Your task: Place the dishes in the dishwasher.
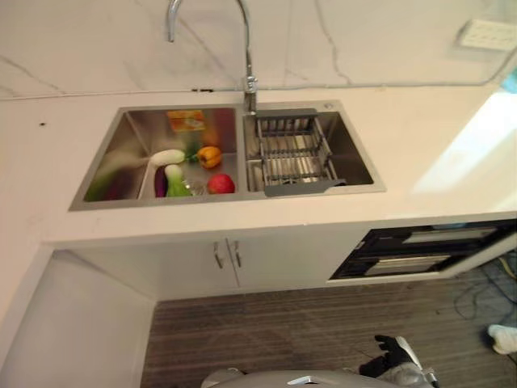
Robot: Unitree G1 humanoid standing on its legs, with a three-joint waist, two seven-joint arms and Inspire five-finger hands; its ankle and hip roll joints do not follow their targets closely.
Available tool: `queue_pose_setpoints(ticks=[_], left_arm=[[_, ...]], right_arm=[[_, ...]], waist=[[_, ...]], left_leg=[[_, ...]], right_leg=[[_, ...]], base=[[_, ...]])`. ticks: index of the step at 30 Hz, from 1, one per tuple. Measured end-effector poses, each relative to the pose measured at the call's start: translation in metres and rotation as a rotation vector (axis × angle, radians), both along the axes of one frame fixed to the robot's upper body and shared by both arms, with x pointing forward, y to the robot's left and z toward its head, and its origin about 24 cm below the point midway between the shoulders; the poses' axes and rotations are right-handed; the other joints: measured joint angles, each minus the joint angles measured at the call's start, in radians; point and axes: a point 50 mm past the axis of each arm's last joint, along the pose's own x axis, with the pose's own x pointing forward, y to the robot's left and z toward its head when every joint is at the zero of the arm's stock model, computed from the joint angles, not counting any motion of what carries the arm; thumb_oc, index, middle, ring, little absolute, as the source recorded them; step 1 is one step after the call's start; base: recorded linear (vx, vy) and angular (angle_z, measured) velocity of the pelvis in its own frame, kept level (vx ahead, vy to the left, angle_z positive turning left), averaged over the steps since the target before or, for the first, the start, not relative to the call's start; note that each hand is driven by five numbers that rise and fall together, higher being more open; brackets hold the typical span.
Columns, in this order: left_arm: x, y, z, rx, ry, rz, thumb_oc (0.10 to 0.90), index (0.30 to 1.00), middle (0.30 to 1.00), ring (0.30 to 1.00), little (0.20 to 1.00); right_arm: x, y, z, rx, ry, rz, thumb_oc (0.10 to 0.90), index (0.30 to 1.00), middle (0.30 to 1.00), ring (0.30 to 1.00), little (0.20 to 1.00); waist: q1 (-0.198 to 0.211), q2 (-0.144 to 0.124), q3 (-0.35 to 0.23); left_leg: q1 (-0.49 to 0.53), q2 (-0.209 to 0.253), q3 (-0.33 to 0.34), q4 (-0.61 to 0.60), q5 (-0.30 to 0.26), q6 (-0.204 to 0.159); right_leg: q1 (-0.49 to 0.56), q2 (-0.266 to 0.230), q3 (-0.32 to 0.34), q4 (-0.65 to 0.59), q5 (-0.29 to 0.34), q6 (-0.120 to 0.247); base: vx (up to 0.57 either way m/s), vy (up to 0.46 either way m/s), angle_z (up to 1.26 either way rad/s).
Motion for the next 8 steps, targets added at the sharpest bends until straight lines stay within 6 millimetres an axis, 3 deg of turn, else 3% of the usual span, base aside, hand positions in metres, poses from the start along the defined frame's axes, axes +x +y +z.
queue_pose_setpoints(ticks=[1, 2, 3, 5, 6, 8], left_arm=[[0.007, 0.003, 0.002, 0.010, -0.032, 0.002, 0.800, 0.900, 0.900, 0.900, 0.900], [0.009, 0.004, 0.003, 0.015, -0.045, -0.001, 0.800, 0.900, 0.900, 0.900, 0.900], [0.011, 0.002, 0.002, 0.005, -0.052, 0.010, 0.800, 0.900, 0.900, 0.900, 0.900], [0.008, -0.004, 0.000, -0.016, -0.041, 0.019, 0.800, 0.900, 0.900, 0.900, 0.900], [0.007, -0.009, -0.002, -0.033, -0.037, 0.034, 0.800, 0.900, 0.900, 0.900, 0.900], [0.005, -0.005, -0.001, -0.023, -0.032, 0.041, 0.800, 0.900, 0.900, 0.900, 0.900]], right_arm=[[0.000, 0.006, -0.002, 0.017, 0.010, -0.003, 0.800, 0.900, 0.900, 0.900, 0.900], [0.001, 0.011, -0.003, 0.042, 0.008, -0.013, 0.800, 0.900, 0.900, 0.900, 0.900], [0.000, 0.015, -0.005, 0.066, 0.000, -0.029, 0.800, 0.900, 0.900, 0.900, 0.900], [-0.004, 0.015, -0.006, 0.070, 0.013, -0.037, 0.800, 0.900, 0.900, 0.900, 0.900], [-0.012, 0.014, -0.008, 0.070, 0.043, -0.055, 0.800, 0.900, 0.900, 0.900, 0.900], [-0.025, 0.009, -0.010, 0.061, 0.086, -0.085, 0.800, 0.900, 0.900, 0.900, 0.900]], waist=[[0.011, -0.010, -0.005], [0.011, -0.025, -0.005], [0.009, -0.010, -0.025], [0.011, -0.004, -0.034], [0.010, -0.016, -0.048], [0.013, -0.027, -0.075]], left_leg=[[0.000, -0.002, 0.001, 0.001, -0.001, -0.002], [0.001, -0.003, -0.001, 0.001, 0.001, -0.005], [0.001, 0.031, -0.004, -0.005, 0.014, -0.034], [0.008, 0.063, 0.000, -0.014, 0.021, -0.049], [0.009, 0.091, 0.000, -0.015, 0.024, -0.059], [0.004, 0.118, 0.000, -0.019, 0.030, -0.070]], right_leg=[[0.017, 0.009, -0.021, -0.053, 0.040, -0.005], [0.036, 0.016, -0.025, -0.096, 0.069, 0.014], [0.058, 0.075, -0.035, -0.158, 0.086, -0.008], [0.083, 0.125, -0.043, -0.212, 0.097, -0.022], [0.092, 0.166, -0.044, -0.247, 0.098, -0.033], [0.094, 0.199, -0.046, -0.264, 0.092, -0.048]], base=[[0.06, -0.084, -0.05], [0.07, -0.136, -0.04], [0.06, -0.144, -0.05], [0.06, -0.153, -0.10], [0.04, -0.115, -0.10], [0.02, -0.067, -0.09]])
